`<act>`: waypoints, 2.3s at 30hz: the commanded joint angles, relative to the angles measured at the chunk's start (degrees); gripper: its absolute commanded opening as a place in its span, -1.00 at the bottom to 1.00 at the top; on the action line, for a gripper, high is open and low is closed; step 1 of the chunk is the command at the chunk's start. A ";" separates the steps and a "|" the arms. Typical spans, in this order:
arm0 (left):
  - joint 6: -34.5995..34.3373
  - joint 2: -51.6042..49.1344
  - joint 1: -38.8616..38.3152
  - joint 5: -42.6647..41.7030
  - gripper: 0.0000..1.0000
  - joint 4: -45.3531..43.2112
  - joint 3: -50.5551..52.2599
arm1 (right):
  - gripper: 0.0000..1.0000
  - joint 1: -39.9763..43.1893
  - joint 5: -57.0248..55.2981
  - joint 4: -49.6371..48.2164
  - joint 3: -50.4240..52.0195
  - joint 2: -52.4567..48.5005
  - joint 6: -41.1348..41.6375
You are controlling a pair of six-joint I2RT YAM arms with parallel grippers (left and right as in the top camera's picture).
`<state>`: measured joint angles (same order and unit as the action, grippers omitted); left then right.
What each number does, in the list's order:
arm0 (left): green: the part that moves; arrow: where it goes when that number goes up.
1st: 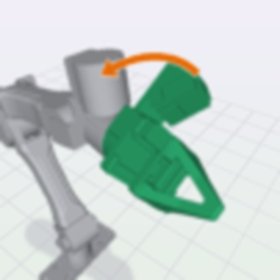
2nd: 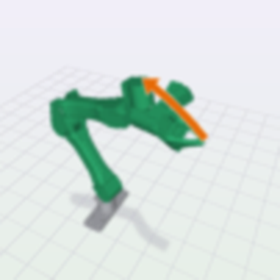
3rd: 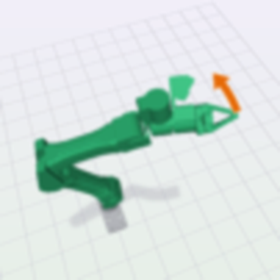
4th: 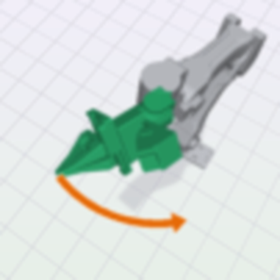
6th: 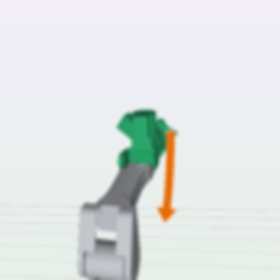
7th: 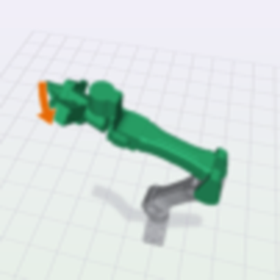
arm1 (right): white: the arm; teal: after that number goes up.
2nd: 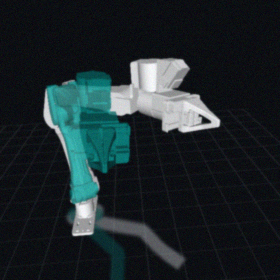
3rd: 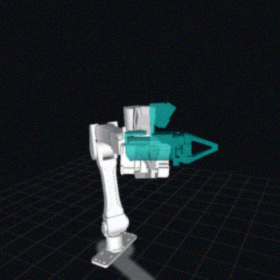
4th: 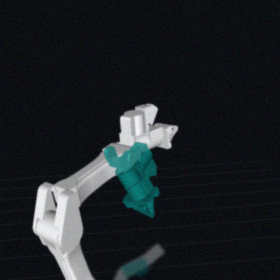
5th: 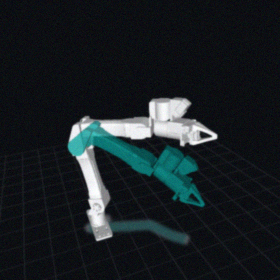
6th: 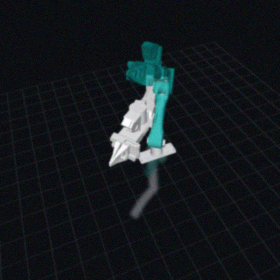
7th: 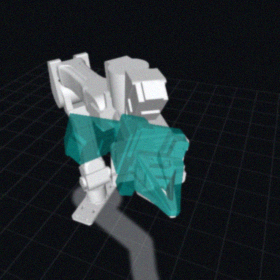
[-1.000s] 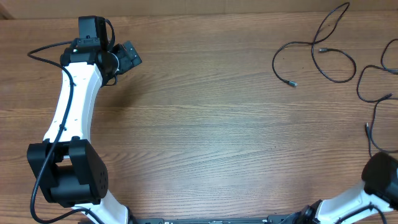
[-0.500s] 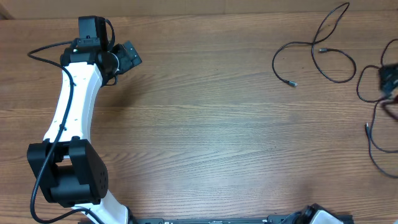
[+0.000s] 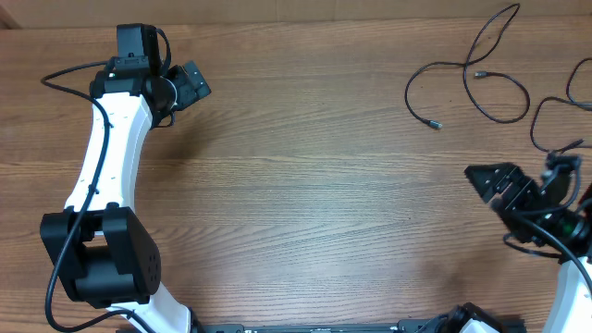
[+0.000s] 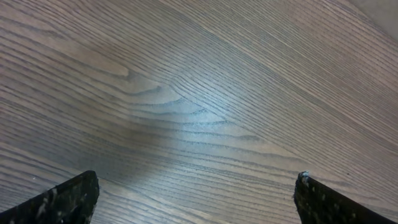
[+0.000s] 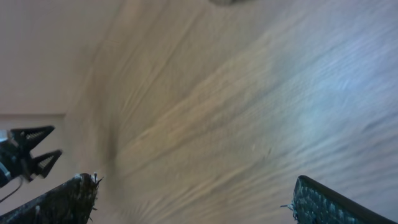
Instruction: Untangle cables
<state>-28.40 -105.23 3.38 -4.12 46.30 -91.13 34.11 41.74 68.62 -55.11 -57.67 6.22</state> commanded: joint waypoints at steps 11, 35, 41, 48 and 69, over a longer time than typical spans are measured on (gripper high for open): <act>-0.35 1.86 -0.39 -0.17 0.99 -0.02 -1.27 | 1.00 0.09 -1.38 3.23 0.52 -5.49 -0.11; -0.35 1.86 -0.39 -0.17 0.99 -0.02 -1.27 | 0.99 -5.95 -7.65 -0.48 0.59 -7.69 -0.55; -0.35 1.84 -0.39 -0.17 0.99 -0.02 -1.27 | 0.99 -12.94 -8.52 -11.08 1.33 -5.18 -0.55; -0.35 1.86 -0.39 -0.17 0.99 -0.02 -1.27 | 1.00 -20.44 -12.66 -18.34 4.20 -0.17 -0.55; -0.35 1.86 -0.39 -0.17 0.99 -0.02 -1.27 | 1.00 -37.94 -20.11 -38.42 23.39 23.52 -0.52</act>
<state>-28.40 -105.21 3.38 -4.12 46.28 -91.13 -3.49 22.48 31.18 -34.04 -36.73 5.93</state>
